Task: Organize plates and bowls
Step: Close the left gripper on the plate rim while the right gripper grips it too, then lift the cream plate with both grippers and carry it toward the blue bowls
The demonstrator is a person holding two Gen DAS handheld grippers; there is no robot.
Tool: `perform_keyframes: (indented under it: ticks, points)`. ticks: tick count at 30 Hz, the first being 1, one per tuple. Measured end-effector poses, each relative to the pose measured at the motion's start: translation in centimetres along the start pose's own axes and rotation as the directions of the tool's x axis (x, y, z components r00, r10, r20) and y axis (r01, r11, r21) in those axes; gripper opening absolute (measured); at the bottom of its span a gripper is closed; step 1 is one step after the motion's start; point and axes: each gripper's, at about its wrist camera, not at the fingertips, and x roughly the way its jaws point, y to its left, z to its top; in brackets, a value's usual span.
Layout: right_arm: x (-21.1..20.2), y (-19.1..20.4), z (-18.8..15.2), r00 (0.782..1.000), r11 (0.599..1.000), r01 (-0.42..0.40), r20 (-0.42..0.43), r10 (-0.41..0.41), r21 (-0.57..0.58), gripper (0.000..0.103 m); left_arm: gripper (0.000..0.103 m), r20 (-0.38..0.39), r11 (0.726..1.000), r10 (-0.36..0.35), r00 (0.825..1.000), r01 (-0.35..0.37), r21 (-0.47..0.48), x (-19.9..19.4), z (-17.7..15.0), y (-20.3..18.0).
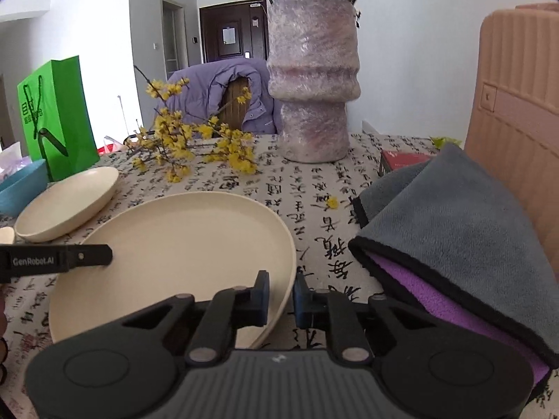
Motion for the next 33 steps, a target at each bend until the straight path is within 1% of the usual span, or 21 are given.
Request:
perform_keyframes:
  ticks: [3, 6, 10, 14, 16, 20, 24, 26, 30, 33]
  points:
    - [-1.4, 0.2, 0.1, 1.000, 1.000, 0.001, 0.020, -0.001, -0.003, 0.012, 0.013, 0.004, 1.000, -0.020, 1.000, 0.020, -0.016, -1.3, -0.3, 0.1]
    - [-3.4, 0.3, -0.1, 0.999, 1.000, 0.000, 0.040, 0.000, 0.000, 0.012, 0.013, 0.016, 1.000, -0.029, 0.999, 0.029, -0.004, -3.3, -0.6, -0.4]
    - [-6.9, 0.9, -0.8, 0.997, 1.000, -0.010, 0.071, 0.008, 0.016, 0.012, 0.013, 0.035, 0.999, -0.053, 0.998, 0.053, 0.003, -7.4, -1.5, -0.5]
    - [-10.6, 2.4, -2.2, 0.996, 0.999, -0.017, 0.094, 0.014, 0.034, 0.011, 0.013, 0.042, 0.999, -0.052, 0.998, 0.052, 0.004, -11.6, -3.4, -0.2]
    - [-12.1, 3.4, -3.3, 0.996, 0.999, -0.023, 0.089, 0.019, 0.038, 0.011, 0.013, 0.034, 0.999, -0.045, 0.998, 0.045, -0.001, -13.4, -4.6, 0.2]
    - [-14.8, 5.1, -5.6, 0.996, 0.998, -0.043, 0.079, 0.039, 0.053, 0.011, 0.013, 0.043, 0.999, -0.028, 0.999, 0.029, -0.016, -17.2, -7.1, 1.0]
    - [-17.8, 7.1, -8.1, 0.995, 0.996, -0.053, 0.084, 0.048, 0.065, 0.010, 0.013, 0.019, 0.999, -0.026, 0.999, 0.027, -0.036, -20.7, -9.4, 2.1]
    - [-19.2, 8.5, -9.5, 0.995, 0.996, -0.060, 0.084, 0.055, 0.064, 0.010, 0.013, 0.009, 0.999, -0.008, 1.000, 0.009, -0.036, -22.4, -10.6, 2.7]
    - [-21.4, 11.6, -11.5, 0.993, 0.996, -0.086, 0.079, 0.083, 0.035, 0.010, 0.013, 0.040, 0.998, 0.043, 0.998, -0.041, -0.044, -25.8, -13.0, 4.4]
    - [-21.9, 14.1, -12.3, 0.991, 0.993, -0.116, 0.072, 0.115, 0.011, 0.010, 0.013, 0.040, 0.994, 0.076, 0.996, -0.072, -0.084, -27.7, -14.4, 6.4]
